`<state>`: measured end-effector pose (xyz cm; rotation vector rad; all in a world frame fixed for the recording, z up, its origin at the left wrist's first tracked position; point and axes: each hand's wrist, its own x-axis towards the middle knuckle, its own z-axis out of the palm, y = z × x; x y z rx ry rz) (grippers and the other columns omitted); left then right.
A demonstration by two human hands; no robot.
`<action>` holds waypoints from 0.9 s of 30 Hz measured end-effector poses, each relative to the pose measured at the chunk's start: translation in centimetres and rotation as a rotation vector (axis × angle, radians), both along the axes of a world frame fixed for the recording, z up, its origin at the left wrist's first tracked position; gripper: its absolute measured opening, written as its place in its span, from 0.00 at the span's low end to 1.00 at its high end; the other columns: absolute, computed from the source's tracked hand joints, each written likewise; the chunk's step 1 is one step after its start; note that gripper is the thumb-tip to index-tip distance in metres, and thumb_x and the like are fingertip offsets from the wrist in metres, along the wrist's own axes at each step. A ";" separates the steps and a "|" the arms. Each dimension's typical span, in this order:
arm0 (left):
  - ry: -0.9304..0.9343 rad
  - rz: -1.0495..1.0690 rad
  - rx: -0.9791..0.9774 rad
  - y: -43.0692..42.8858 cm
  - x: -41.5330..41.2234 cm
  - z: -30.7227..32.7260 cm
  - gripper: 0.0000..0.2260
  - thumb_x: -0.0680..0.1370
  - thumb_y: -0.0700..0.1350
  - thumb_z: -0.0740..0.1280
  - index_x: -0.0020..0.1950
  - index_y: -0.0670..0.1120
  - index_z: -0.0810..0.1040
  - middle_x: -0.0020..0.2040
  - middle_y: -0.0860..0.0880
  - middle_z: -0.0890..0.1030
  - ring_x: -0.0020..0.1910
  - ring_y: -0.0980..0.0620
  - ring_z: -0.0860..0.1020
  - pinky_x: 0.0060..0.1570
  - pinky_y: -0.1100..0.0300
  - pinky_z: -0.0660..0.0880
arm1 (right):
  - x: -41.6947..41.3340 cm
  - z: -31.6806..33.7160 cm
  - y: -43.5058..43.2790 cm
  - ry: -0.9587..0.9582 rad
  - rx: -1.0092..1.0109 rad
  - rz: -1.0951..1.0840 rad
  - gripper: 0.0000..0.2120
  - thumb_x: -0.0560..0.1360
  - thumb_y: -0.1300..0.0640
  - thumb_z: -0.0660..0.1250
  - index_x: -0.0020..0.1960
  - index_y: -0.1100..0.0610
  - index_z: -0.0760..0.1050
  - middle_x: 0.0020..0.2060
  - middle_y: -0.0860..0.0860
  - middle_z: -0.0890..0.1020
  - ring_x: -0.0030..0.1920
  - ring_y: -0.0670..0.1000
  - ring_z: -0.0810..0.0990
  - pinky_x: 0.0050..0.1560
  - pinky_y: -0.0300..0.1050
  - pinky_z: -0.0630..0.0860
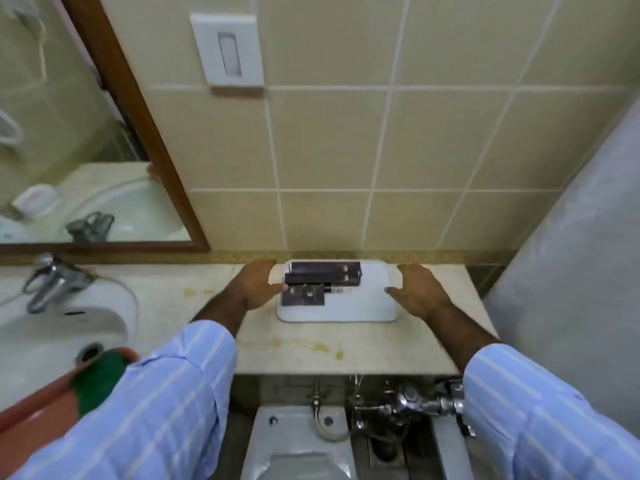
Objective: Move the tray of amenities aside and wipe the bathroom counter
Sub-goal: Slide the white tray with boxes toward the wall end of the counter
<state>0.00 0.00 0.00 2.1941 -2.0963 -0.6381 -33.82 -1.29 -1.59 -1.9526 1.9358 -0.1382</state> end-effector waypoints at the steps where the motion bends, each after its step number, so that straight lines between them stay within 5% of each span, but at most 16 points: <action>1: -0.028 0.017 0.065 -0.3 -0.7 -2.2 0.31 0.83 0.53 0.65 0.82 0.40 0.61 0.82 0.41 0.63 0.80 0.43 0.62 0.76 0.56 0.58 | -0.5 -1.8 -0.2 0.027 0.020 -0.071 0.29 0.81 0.47 0.67 0.75 0.64 0.69 0.74 0.62 0.72 0.75 0.61 0.69 0.72 0.48 0.65; 5: -0.052 0.142 0.148 -0.6 -2.3 -7.8 0.15 0.83 0.42 0.60 0.67 0.37 0.75 0.70 0.37 0.76 0.69 0.39 0.74 0.66 0.54 0.69 | -1.3 -6.9 -1.0 -0.070 0.060 -0.226 0.22 0.81 0.48 0.68 0.64 0.65 0.80 0.64 0.61 0.81 0.67 0.62 0.77 0.65 0.50 0.73; 12: -0.053 0.307 0.060 -2.6 -2.2 -10.4 0.10 0.75 0.40 0.68 0.51 0.38 0.84 0.53 0.38 0.86 0.55 0.37 0.82 0.52 0.54 0.77 | -1.2 -8.8 -3.6 -0.233 0.068 -0.358 0.10 0.73 0.59 0.74 0.50 0.64 0.87 0.51 0.60 0.88 0.57 0.61 0.84 0.58 0.48 0.80; 20: 0.110 0.374 -0.066 -2.1 -4.7 -9.7 0.12 0.73 0.35 0.70 0.54 0.39 0.87 0.54 0.40 0.87 0.57 0.39 0.82 0.61 0.55 0.75 | -5.5 -7.0 -1.3 -0.446 0.114 -0.516 0.09 0.69 0.54 0.78 0.39 0.61 0.86 0.39 0.55 0.88 0.45 0.55 0.86 0.53 0.50 0.82; 25: 0.148 0.213 -0.087 -5.0 -11.2 -8.4 0.13 0.74 0.35 0.68 0.56 0.41 0.86 0.55 0.41 0.87 0.57 0.40 0.82 0.59 0.56 0.75 | -10.2 -6.2 4.9 -0.570 0.149 -0.727 0.09 0.67 0.54 0.74 0.33 0.56 0.76 0.34 0.56 0.86 0.33 0.54 0.85 0.30 0.43 0.80; 27: 0.161 0.127 -0.089 -6.5 -14.5 -7.9 0.13 0.74 0.36 0.67 0.54 0.42 0.87 0.54 0.41 0.87 0.56 0.39 0.82 0.57 0.55 0.76 | -11.6 -6.6 7.3 -0.636 0.181 -0.797 0.07 0.67 0.57 0.72 0.35 0.59 0.76 0.31 0.56 0.84 0.32 0.57 0.84 0.34 0.54 0.84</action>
